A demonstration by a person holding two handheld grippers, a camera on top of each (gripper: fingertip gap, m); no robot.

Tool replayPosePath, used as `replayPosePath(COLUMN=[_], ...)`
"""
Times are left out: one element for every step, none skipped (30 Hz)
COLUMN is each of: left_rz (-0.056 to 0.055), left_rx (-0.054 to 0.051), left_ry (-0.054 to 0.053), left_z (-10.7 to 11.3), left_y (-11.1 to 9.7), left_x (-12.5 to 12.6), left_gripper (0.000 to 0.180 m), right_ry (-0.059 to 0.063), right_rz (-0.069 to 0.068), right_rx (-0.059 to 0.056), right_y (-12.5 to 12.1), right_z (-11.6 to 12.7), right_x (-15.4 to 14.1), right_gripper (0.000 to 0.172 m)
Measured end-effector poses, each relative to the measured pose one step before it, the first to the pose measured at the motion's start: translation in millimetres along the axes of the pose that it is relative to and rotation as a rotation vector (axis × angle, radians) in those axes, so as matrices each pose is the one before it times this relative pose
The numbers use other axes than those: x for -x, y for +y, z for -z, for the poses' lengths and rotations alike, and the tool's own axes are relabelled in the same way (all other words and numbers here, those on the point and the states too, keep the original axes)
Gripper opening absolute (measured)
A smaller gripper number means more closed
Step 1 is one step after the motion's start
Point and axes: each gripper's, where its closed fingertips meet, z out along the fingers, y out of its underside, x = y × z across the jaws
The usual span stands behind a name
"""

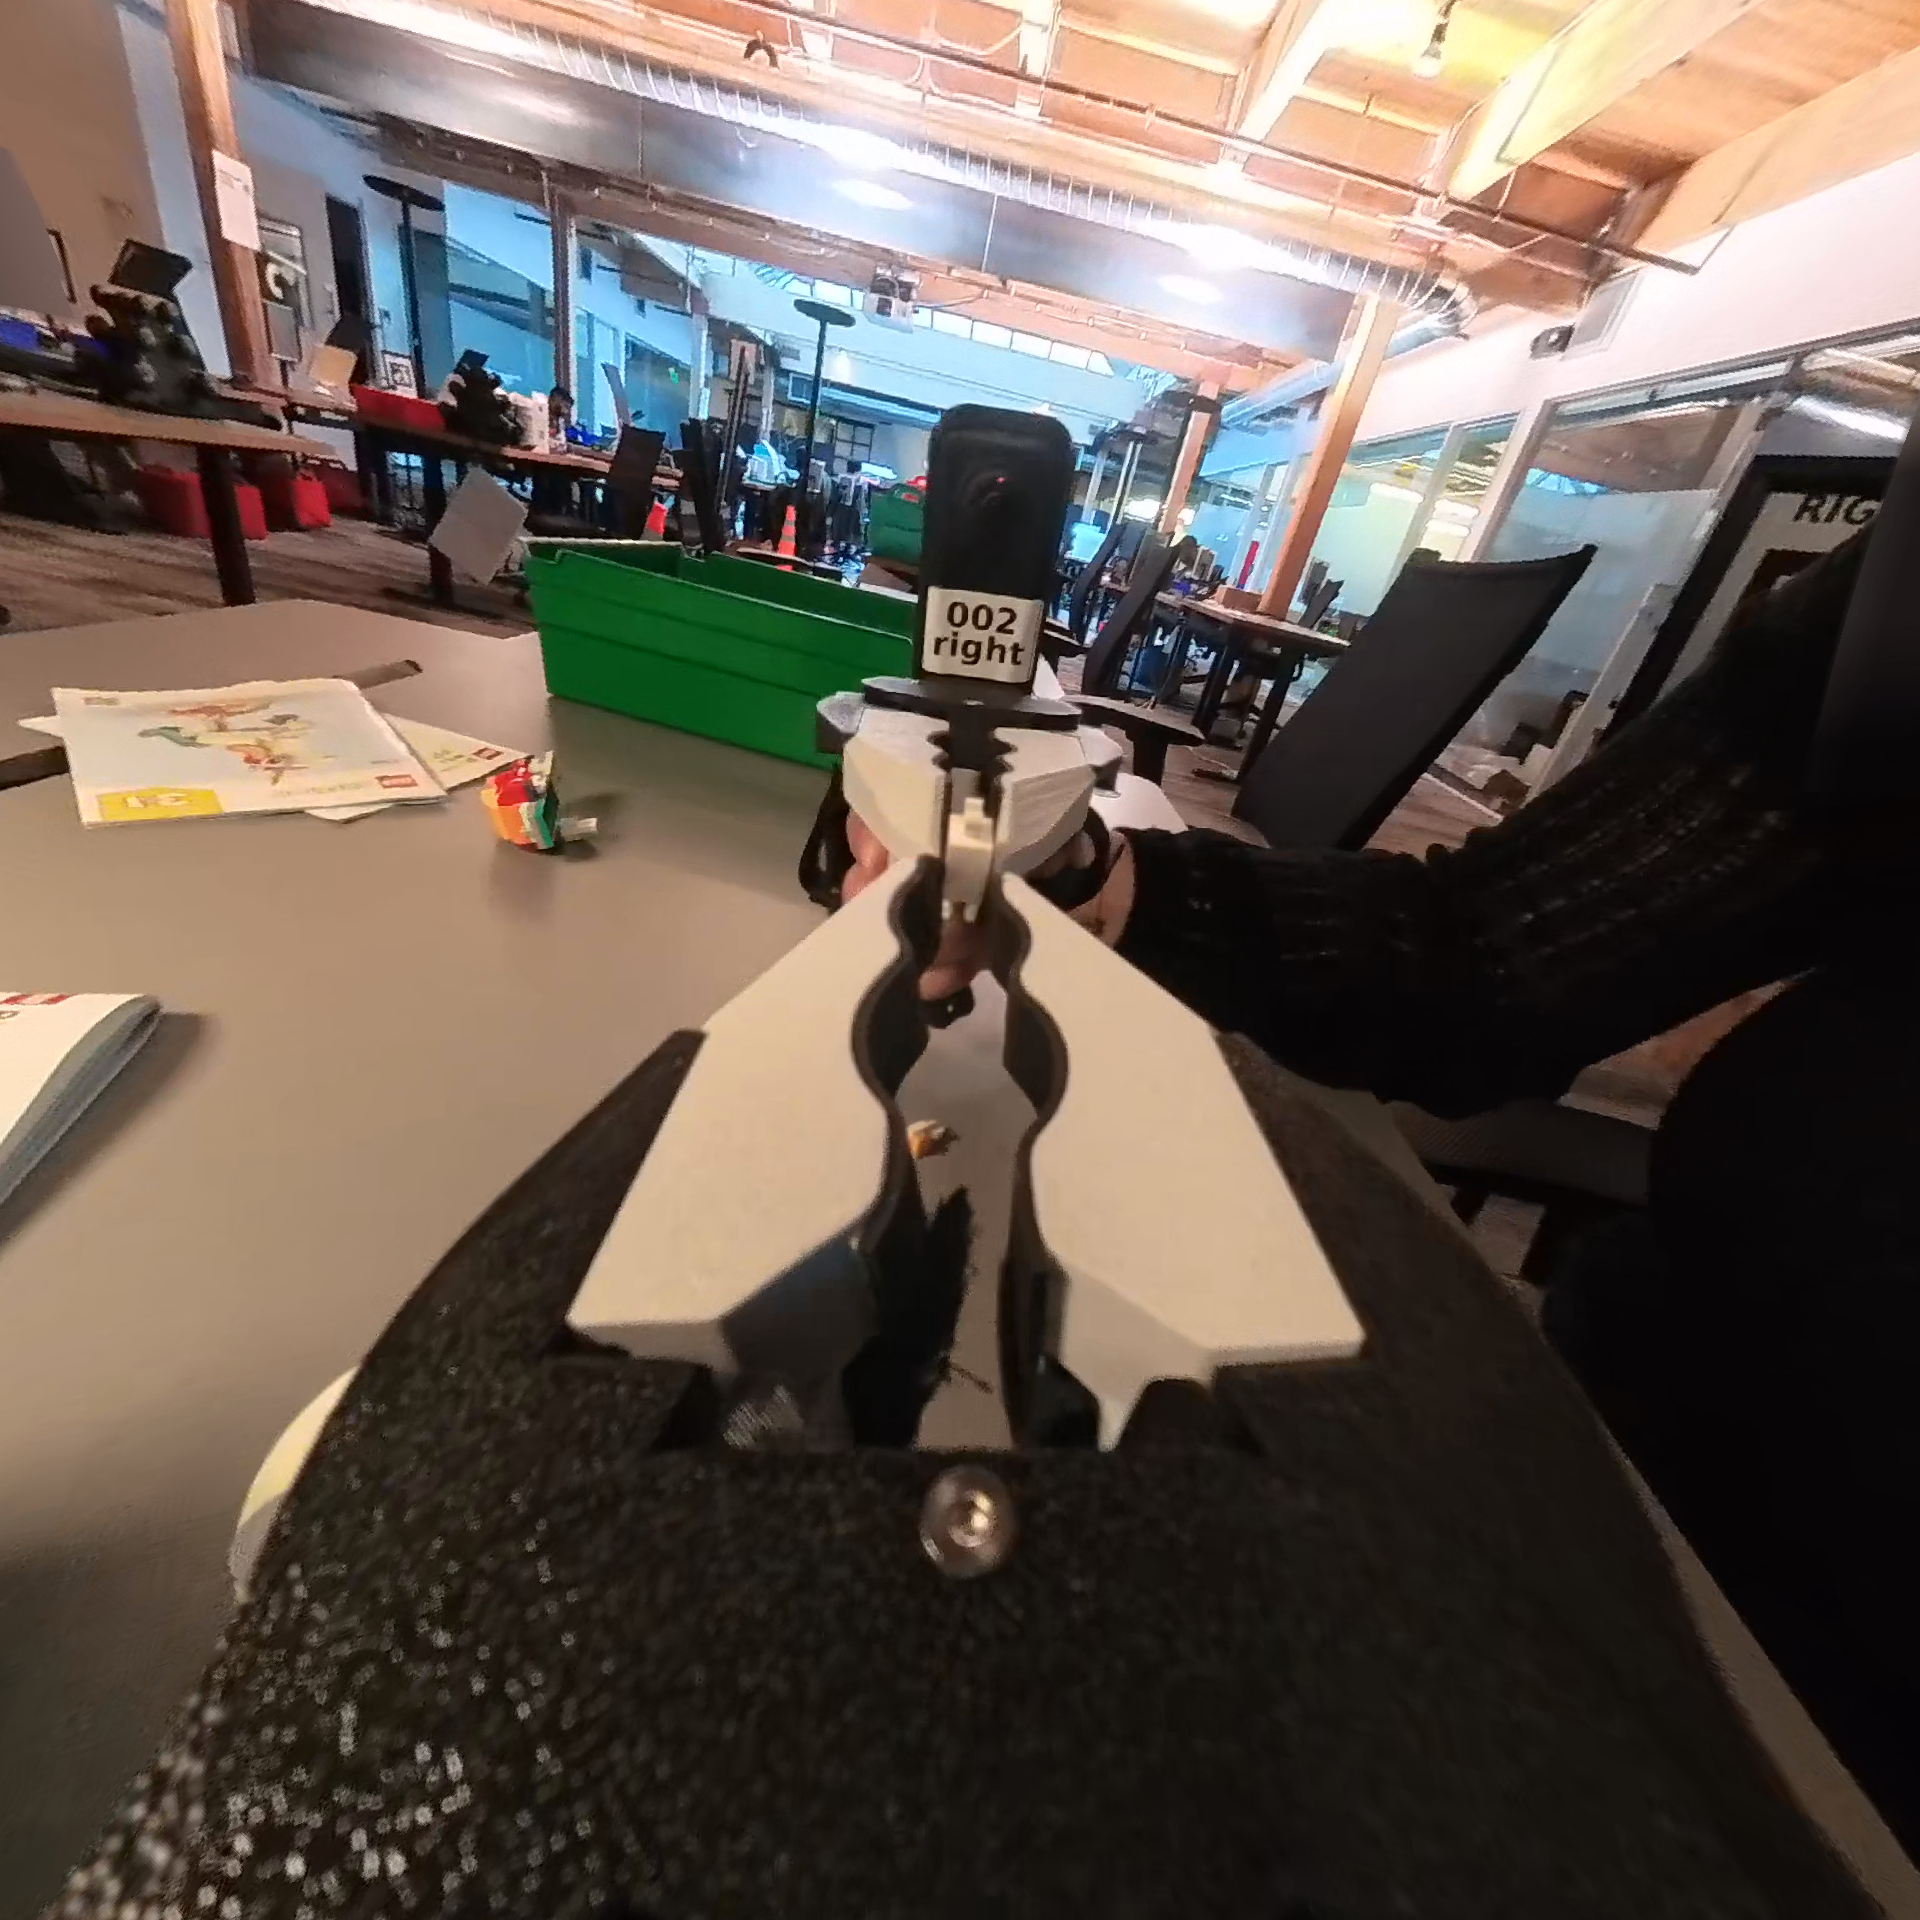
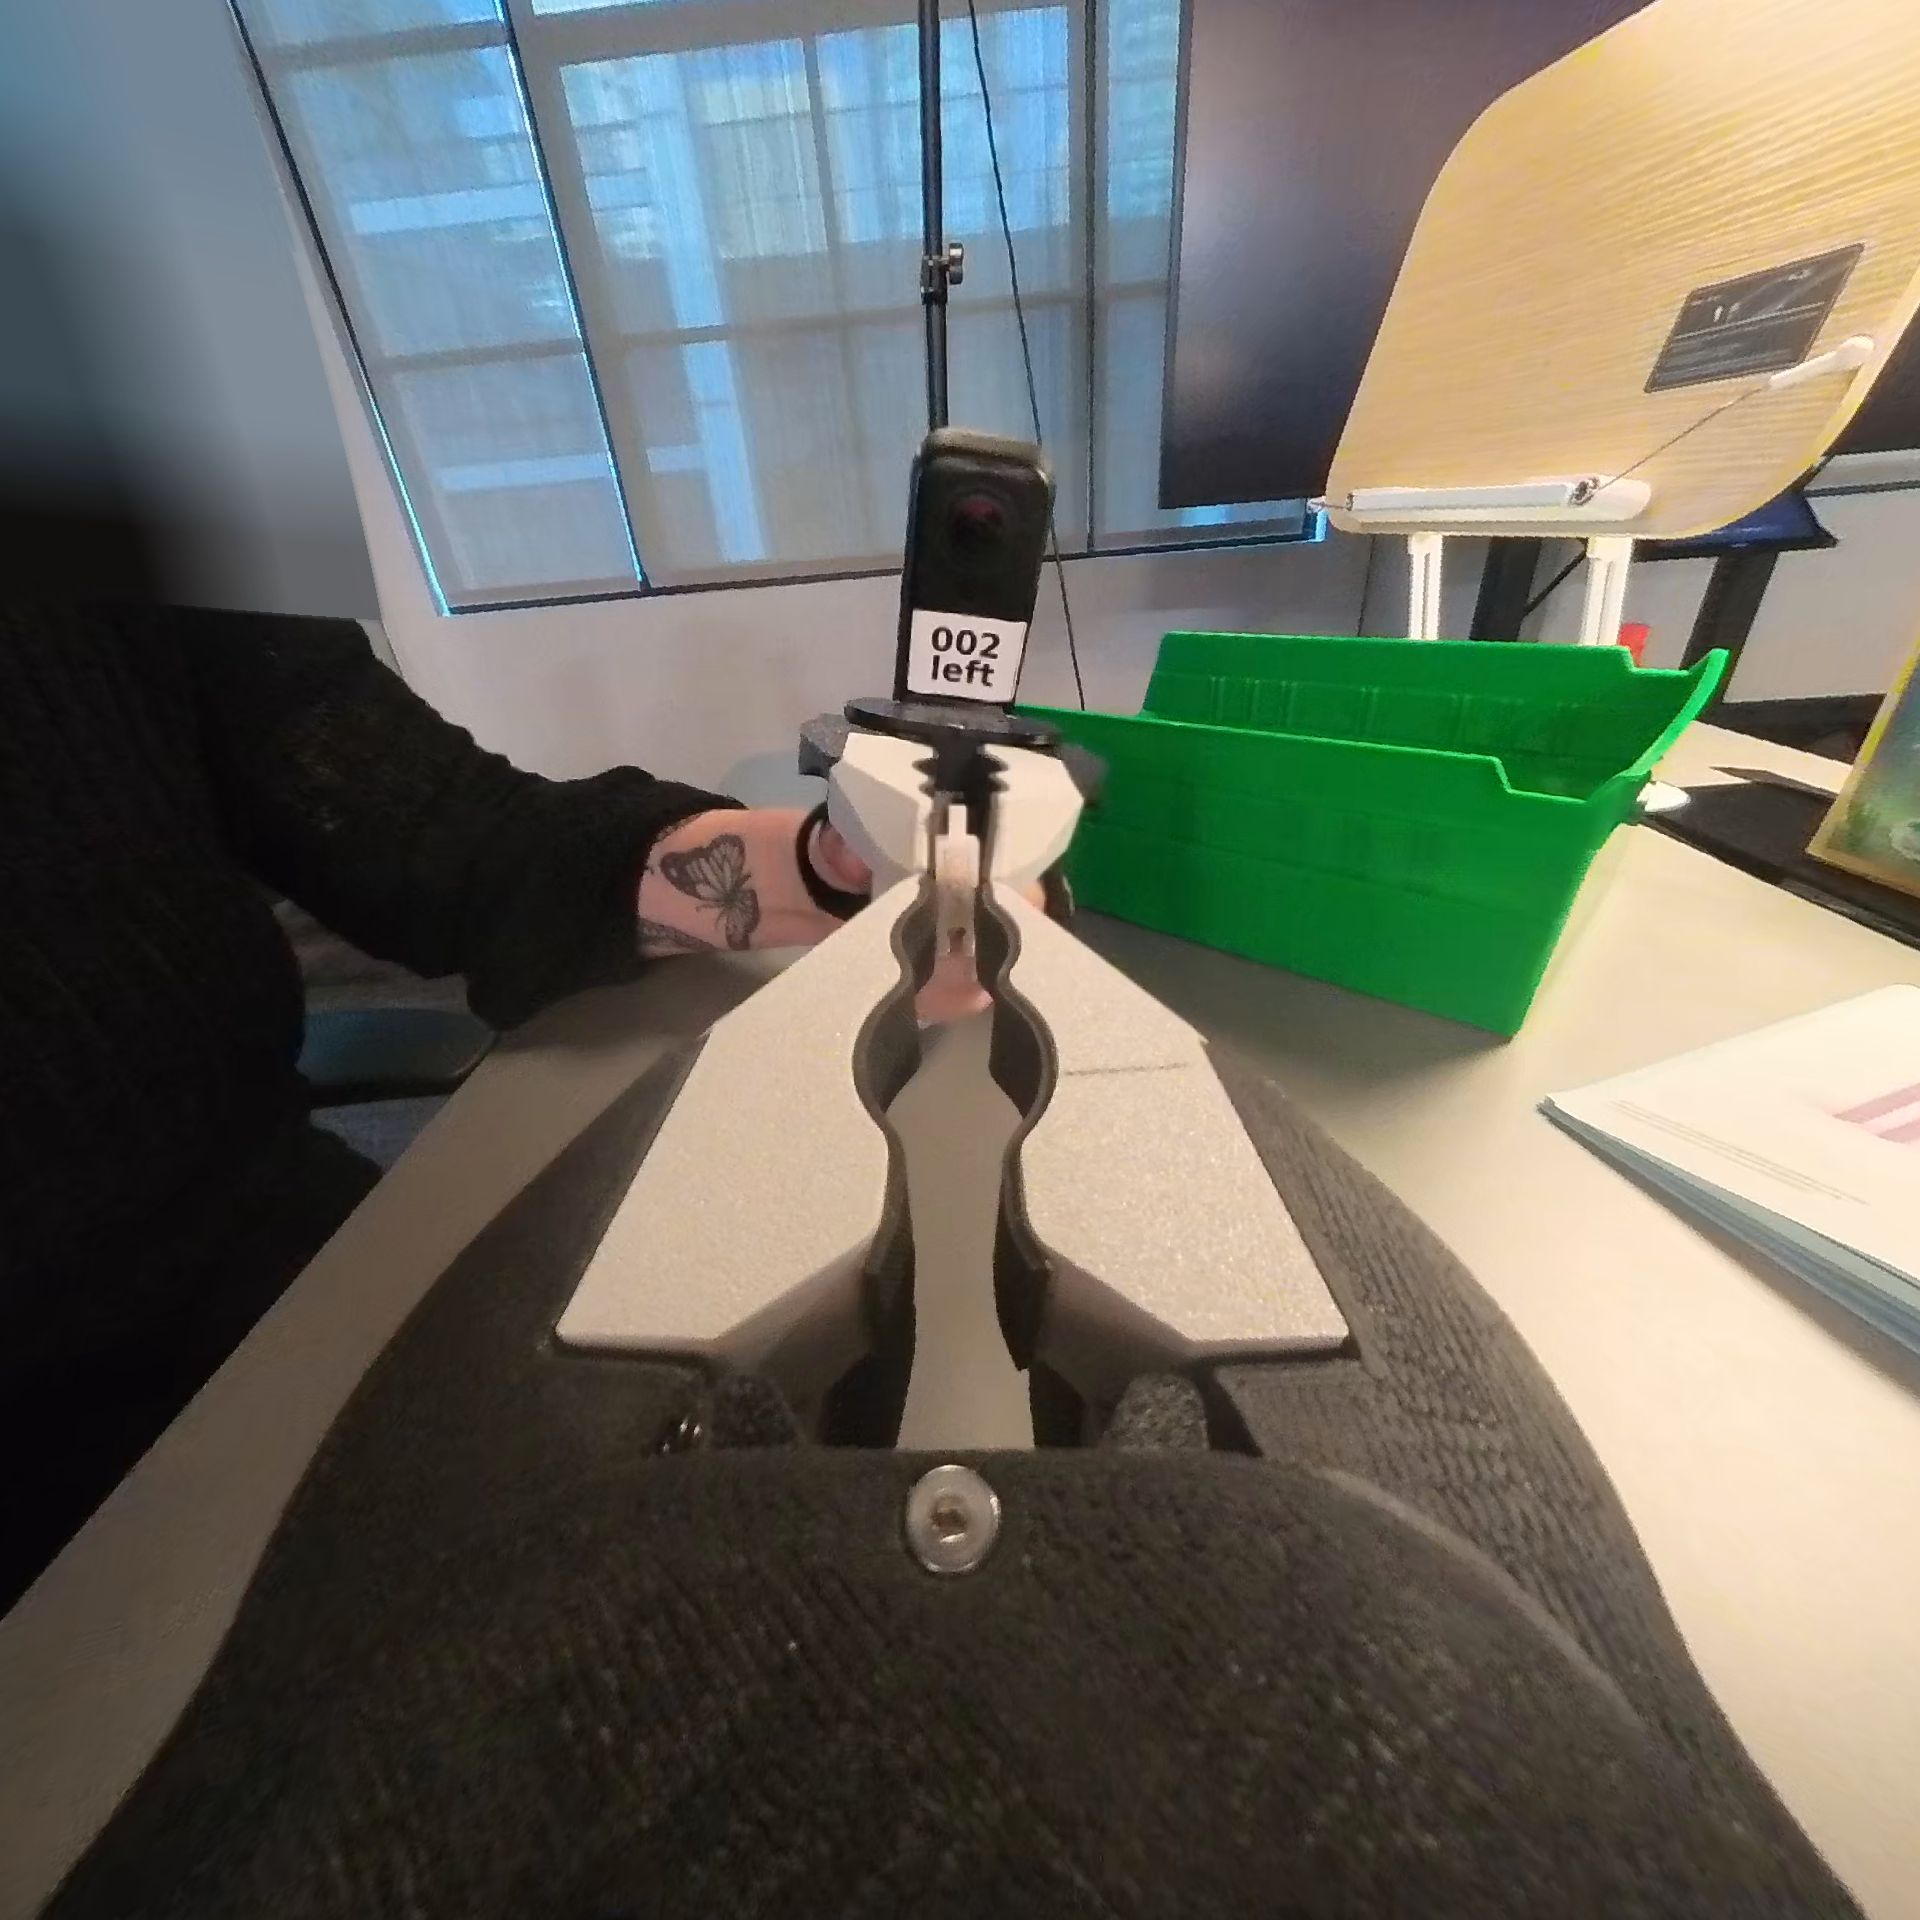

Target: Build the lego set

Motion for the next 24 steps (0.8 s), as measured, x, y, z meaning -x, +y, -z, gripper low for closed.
replayPosePath(left_rz=[-0.0065,-0.0013,-0.0025,-0.0134,-0.0084,0.0075,0.0089,0.0114,0.0143,0.0111,0.0057,0.0064,0.0056,0.0068,-0.0125,-0.0263,-0.0247,-0.0212,-0.0288,-0.0322,-0.0162,-0.0006,-0.0081,-0.0162], left_rx=[-0.0042,-0.0045,-0.0035,-0.0021,-0.0032,-0.0133,-0.0168,-0.011,-0.0013,0.0011,-0.0049,-0.0059,-0.0065,-0.0078,-0.0039,0.0116,0.0168,0.0162,0.0208,0.038,0.0305,0.0106,0.0169,0.0189], left_ry=[-0.0042,-0.0014,-0.0027,-0.003,0.0018,0.0026,0.0026,0.0057,0.0061,-0.0005,0.0073,0.0073,0.0047,-0.0036,-0.0057,-0.0064,-0.0044,0.0018,-0.0066,-0.0138,-0.0053,0.0044,0.0019,-0.0035], left_z=[-0.28,-0.28,-0.25,-0.04,-0.13,-0.51,-0.67,-0.65,-0.25,0.14,0.6,0.29,-0.11,-0.47,-0.69,-0.58,-0.21,0.31,0.41,0.6,0.14,-0.29,0.28,0.65], left_y=[-0.92,-0.76,-1.02,-0.69,-0.57,-1.37,-1.26,-0.37,0.4,0.66,-0.31,-0.47,-0.77,-1.37,-1.15,0.27,0.28,-0.08,0.82,3.92,4.33,2.16,2.05,1.73], left_x=[0.19,-0.05,0.13,-0.36,-1.23,-1.06,-0.58,-0.36,0.41,1.55,-0.07,-0.82,-0.96,-0.54,-1.02,-0.66,-0.56,-0.93,0.18,1.2,0.25,-1.08,-0.55,0.3], left_gripper=[0.005,0.004,0.004,0.004,0.004,0.004,0.004,0.004,0.005,0.01,0.01,0.009,0.007,0.006,0.004,0.004,0.004,0.003,0.003,0.003,0.003,0.003,0.003,0.003], right_ry=[0.0033,0.0014,0.0038,0.0029,-0.0029,-0.0037,-0.0022,-0.0017,-0.0017,-0.0023,-0.0006,-0.0003,0.0013,0.0014,0.0009,-0.0008,0.0028,0.0011,-0.0032,-0.0021,-0.0013,-0.004,-0.0019,0.0022], right_rz=[0.0022,0.001,0.004,0.0055,0.0035,0.0005,-0.0018,-0.0015,-0.0015,-0.0001,0.0009,0.0009,0.0004,0.0017,0.0024,0.0072,0.0115,0.0102,0.002,-0.0005,0.0043,0.0031,0.0032,0.0061], right_rx=[-0.0042,-0.0035,-0.0016,0.0022,0.0031,-0.0023,-0.0056,-0.0048,-0.0001,0.0035,-0.0001,-0.0021,-0.0033,-0.0049,-0.0032,0.0043,0.0042,0.0025,0.007,0.0185,0.0238,0.0144,0.0114,0.0111], right_y=[-0.81,-0.81,-0.8,-0.5,-0.51,-1.23,-1.37,-0.65,0.35,0.83,0.06,-0.34,-0.68,-1.13,-1.1,-0.26,-0.24,-0.47,0.51,2.94,3.98,2.15,1.53,1.58], right_z=[0.05,0.18,0.08,-0.15,0.12,0.27,0.59,0.52,0.34,-0.17,-0.58,-0.55,-0.02,0.29,0.57,0.46,0.29,-0.04,0.09,0.39,0.59,0.6,0.06,-0.36], right_x=[-0.42,-0.03,-0.11,0.26,0.99,0.88,0.39,0.18,0.13,0.32,0.3,0.12,-0.2,-0.08,0.26,0.77,0.54,0.65,0.15,-0.45,-0.03,1.01,0.9,0.04], right_gripper=[0.004,0.004,0.004,0.004,0.004,0.004,0.004,0.004,0.004,0.004,0.004,0.004,0.004,0.004,0.004,0.004,0.004,0.004,0.004,0.004,0.004,0.004,0.004,0.004])
